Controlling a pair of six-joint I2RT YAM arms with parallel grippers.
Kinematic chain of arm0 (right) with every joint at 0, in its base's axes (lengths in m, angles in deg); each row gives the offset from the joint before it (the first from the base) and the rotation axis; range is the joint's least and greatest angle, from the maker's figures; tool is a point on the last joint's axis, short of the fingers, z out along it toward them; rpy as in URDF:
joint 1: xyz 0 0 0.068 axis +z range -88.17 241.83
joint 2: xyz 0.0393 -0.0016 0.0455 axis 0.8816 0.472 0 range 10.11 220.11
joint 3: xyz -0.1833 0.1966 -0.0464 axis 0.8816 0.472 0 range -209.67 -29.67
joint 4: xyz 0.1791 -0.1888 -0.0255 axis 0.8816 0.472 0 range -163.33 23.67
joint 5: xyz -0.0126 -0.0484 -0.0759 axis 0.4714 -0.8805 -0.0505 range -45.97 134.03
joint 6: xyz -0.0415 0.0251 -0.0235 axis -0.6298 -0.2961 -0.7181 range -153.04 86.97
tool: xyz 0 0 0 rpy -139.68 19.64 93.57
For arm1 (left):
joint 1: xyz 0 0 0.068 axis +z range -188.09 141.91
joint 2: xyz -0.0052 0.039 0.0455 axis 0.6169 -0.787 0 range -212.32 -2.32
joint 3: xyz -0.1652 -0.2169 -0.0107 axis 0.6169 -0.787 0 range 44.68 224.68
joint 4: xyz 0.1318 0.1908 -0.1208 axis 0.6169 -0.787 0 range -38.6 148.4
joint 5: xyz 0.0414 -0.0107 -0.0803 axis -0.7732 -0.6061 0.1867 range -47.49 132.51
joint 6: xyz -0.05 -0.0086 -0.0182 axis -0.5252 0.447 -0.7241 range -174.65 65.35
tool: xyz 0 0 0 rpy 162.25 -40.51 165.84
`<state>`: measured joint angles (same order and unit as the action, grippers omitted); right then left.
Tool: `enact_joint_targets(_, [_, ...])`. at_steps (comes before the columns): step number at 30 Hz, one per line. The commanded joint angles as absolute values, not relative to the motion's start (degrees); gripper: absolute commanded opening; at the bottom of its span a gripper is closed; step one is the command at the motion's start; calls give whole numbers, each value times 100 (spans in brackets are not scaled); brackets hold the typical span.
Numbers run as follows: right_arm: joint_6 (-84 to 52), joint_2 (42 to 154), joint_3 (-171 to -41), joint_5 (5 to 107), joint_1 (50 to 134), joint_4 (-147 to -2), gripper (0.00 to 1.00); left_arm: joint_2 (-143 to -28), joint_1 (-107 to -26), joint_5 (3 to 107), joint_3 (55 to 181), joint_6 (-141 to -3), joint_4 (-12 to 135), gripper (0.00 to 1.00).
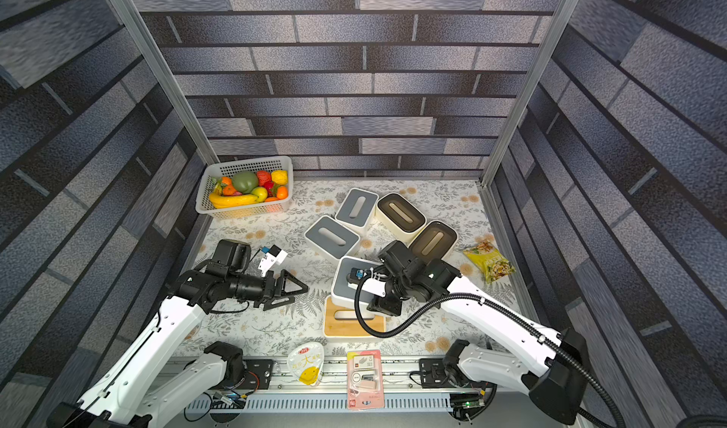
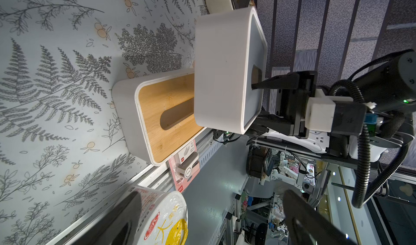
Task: Stack the tissue boxes
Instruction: Place the tissue box at the tissue box.
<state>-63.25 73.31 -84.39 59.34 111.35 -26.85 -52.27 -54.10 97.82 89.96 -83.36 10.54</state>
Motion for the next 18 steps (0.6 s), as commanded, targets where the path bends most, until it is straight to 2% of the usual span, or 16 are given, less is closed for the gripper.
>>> enact_joint_targets(1, [-6450, 7339, -8634, 6101, 11239, -2720, 42, -5041, -5363, 9833, 8901, -8249, 998, 100])
enact_joint_targets(18, [-6476, 7144, -8286, 6188, 11574, -3003, 42, -5071, -5425, 9923, 8679, -8328, 1216, 100])
